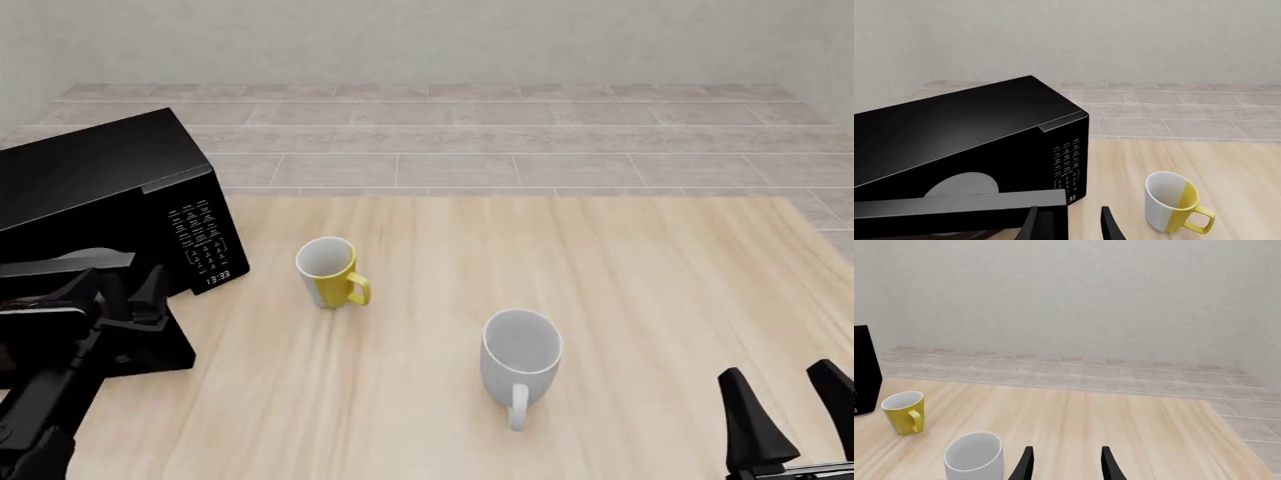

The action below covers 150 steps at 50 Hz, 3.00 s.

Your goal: Close the microwave.

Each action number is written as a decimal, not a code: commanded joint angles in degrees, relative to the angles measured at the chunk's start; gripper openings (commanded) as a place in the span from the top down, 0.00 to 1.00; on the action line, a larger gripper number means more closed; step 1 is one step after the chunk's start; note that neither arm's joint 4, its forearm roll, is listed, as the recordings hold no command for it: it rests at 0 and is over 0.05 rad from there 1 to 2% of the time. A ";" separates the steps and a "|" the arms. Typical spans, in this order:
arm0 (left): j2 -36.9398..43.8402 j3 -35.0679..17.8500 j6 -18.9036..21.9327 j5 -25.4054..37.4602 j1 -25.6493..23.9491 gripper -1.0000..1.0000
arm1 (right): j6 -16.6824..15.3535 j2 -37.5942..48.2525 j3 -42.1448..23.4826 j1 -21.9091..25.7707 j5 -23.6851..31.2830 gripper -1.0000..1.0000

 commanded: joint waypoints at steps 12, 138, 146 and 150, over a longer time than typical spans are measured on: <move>9.86 -4.93 1.16 6.16 1.01 0.00 | 0.38 0.00 0.09 -0.10 -0.24 0.00; 29.47 -28.57 -2.22 15.66 7.38 0.00 | 0.38 0.00 0.05 3.60 -1.09 0.00; 17.87 -19.56 -0.01 14.15 4.86 0.00 | 0.11 -0.01 0.09 3.82 -1.27 0.00; 13.15 -17.05 0.24 14.79 4.63 0.00 | 0.21 -0.01 0.09 3.83 -1.33 0.00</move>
